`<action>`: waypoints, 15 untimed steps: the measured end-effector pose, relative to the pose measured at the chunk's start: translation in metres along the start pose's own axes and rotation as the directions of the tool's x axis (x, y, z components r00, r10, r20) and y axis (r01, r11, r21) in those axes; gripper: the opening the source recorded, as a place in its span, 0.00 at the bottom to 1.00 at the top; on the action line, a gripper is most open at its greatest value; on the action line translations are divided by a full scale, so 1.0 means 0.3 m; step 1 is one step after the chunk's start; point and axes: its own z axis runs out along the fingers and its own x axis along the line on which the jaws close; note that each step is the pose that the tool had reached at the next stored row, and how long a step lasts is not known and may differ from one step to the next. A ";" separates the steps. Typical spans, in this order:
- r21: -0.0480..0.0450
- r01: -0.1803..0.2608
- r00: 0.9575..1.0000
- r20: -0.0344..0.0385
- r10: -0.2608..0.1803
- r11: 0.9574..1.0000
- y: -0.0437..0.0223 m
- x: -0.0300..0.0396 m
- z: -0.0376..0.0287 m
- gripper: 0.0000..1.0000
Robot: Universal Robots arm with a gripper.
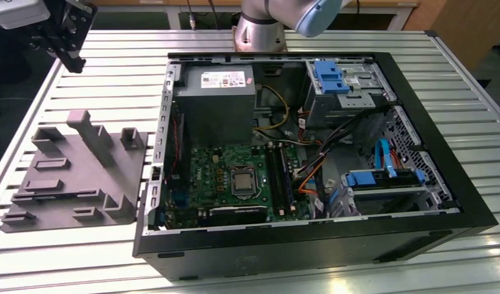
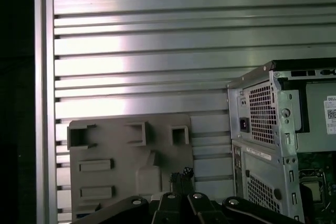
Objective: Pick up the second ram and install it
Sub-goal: 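Reach for the second ram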
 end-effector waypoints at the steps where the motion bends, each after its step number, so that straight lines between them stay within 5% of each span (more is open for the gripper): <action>1: 0.000 0.000 1.000 0.000 0.000 1.000 -0.001 0.002 0.000 0.11; 15: -0.004 0.000 1.000 0.000 0.000 1.000 -0.012 0.035 -0.001 0.11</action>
